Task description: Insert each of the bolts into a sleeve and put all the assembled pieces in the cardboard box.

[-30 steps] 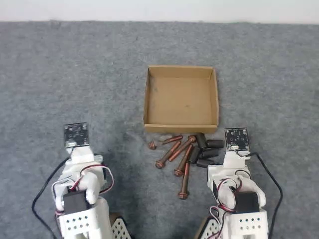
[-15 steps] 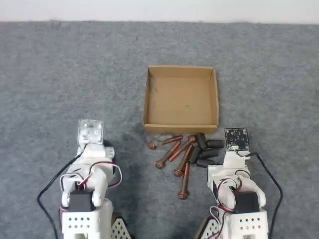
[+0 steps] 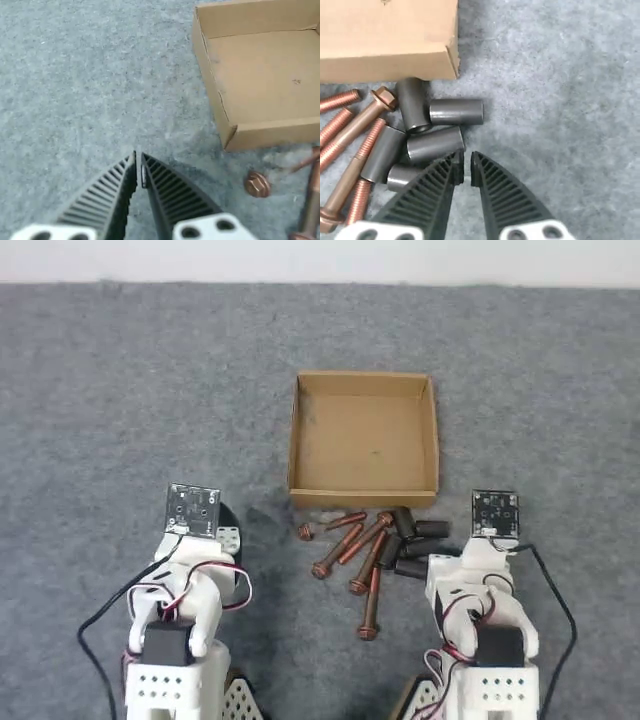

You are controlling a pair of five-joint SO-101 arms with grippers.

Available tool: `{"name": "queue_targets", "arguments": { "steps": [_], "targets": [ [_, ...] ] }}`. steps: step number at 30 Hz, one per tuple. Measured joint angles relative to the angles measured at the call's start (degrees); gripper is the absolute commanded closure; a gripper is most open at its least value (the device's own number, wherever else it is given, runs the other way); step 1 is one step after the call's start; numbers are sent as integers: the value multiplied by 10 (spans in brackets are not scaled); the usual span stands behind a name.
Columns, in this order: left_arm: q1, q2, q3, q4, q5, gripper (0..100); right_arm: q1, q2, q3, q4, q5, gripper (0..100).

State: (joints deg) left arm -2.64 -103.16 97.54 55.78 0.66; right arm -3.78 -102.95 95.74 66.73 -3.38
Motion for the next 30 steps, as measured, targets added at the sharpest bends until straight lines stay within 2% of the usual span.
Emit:
{"name": "queue_targets", "arguments": {
  "steps": [3, 7, 10, 15, 23, 30],
  "targets": [
    [0, 0, 0, 10, 0, 988, -9, 0, 0, -25, 21, 992],
    [0, 0, 0, 31, 0, 988, -18, 0, 0, -110, 127, 992],
    [0, 0, 0, 31, 0, 988, -19, 0, 0, -160, 166, 992],
    [0, 0, 0, 33, 0, 988, -60, 0, 0, -152, 218, 993],
    [0, 0, 0, 33, 0, 988, -69, 10, -9, -146, 251, 993],
    [0, 0, 0, 33, 0, 988, -120, 207, -114, -145, 254, 993]
  ]
}}
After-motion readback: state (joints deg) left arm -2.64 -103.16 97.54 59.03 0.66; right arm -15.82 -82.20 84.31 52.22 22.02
